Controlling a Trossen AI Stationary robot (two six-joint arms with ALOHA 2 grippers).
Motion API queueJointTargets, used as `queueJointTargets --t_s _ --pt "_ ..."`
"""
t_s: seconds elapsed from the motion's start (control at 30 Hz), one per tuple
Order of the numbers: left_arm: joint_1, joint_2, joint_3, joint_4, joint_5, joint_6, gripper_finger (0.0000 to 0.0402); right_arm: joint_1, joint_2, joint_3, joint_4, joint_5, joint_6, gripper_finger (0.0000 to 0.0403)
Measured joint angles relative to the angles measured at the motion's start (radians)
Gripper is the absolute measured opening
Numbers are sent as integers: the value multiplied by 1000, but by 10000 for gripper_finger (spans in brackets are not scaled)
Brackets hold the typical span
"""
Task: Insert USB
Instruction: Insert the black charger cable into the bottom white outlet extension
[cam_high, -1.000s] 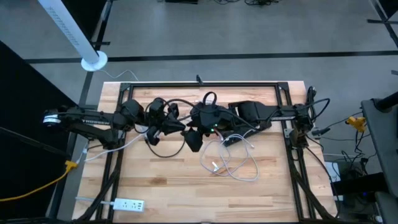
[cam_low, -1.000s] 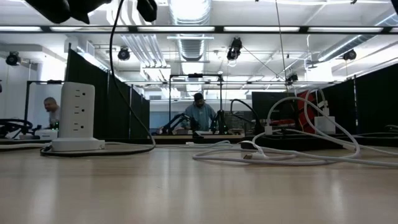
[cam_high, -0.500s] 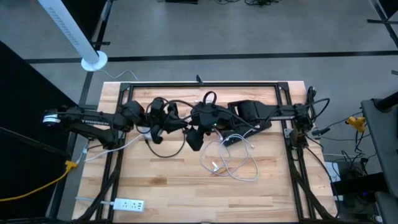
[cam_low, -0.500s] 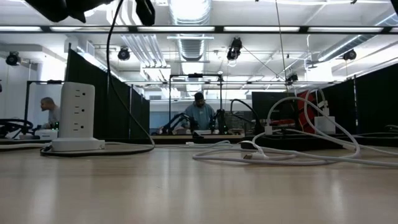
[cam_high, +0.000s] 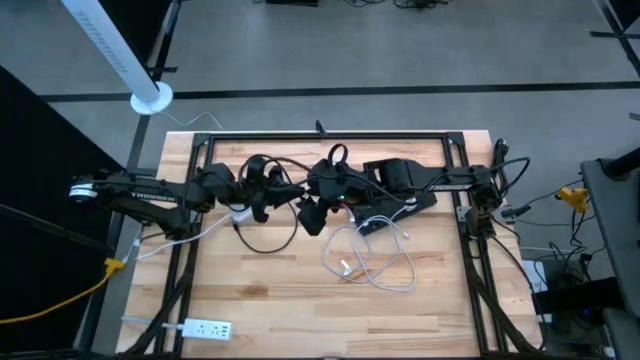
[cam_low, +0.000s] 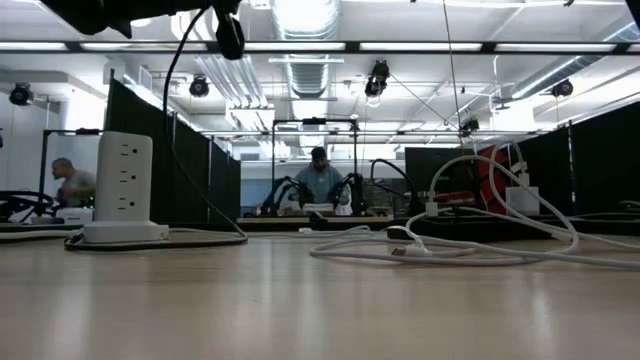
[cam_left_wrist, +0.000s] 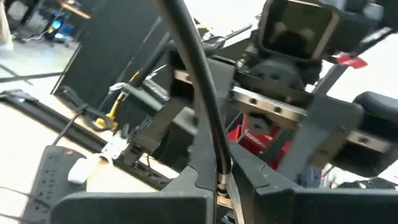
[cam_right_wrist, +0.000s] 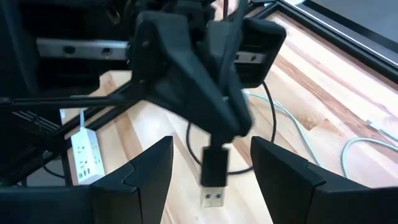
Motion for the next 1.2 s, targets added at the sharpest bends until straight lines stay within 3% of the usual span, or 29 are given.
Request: queueJointTargets --t_s 0.33,0.53,0.67,1.2 --pt "-2 0 0 -50 -28 -51 0 -30 22 -3 -45 -10 29 199" --pt "-2 -1 0 -53 -29 -54 0 -62 22 -3 -67 -102 88 195" --pt "-2 -3 0 -58 -28 -53 0 -60 26 -2 -66 -105 93 184" --pt "-2 -3 0 -75 -13 -39 0 -67 26 -2 -52 -153 104 84"
